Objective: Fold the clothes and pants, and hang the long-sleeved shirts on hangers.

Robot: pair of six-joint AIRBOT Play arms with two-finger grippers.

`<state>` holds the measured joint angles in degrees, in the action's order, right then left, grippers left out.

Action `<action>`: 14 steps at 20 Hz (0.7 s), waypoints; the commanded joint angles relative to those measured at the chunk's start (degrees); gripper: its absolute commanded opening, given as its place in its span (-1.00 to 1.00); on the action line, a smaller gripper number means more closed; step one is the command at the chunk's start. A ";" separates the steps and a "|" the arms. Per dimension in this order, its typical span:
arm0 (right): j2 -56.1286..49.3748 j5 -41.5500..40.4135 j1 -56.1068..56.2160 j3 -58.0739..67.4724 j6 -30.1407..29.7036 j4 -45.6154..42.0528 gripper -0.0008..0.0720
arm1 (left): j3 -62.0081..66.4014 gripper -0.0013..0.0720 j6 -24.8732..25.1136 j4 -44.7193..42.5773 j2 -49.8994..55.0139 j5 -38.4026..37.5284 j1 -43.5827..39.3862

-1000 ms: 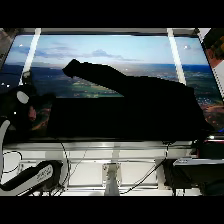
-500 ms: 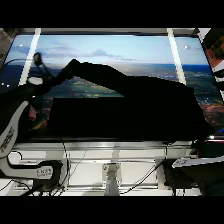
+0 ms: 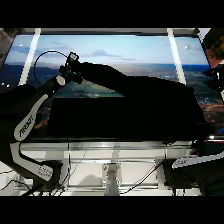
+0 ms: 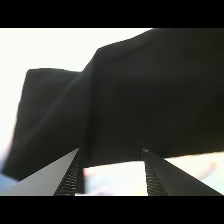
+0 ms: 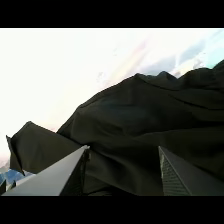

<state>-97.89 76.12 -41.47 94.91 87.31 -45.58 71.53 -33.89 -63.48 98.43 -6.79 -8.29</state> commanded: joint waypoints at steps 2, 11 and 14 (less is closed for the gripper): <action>-0.22 0.66 0.15 0.07 -0.04 0.17 0.37 | 0.33 0.17 0.94 -10.23 1.99 1.64 2.56; -0.22 1.20 1.51 0.07 -0.07 0.20 0.37 | 0.37 0.17 0.90 -16.06 5.64 1.66 3.74; -0.22 1.36 1.51 0.07 -0.07 0.17 0.37 | 0.50 0.17 0.90 -16.04 6.34 3.76 4.09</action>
<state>-98.10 77.36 -40.16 94.91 87.24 -45.43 71.88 -32.99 -78.50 104.03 -4.64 -4.54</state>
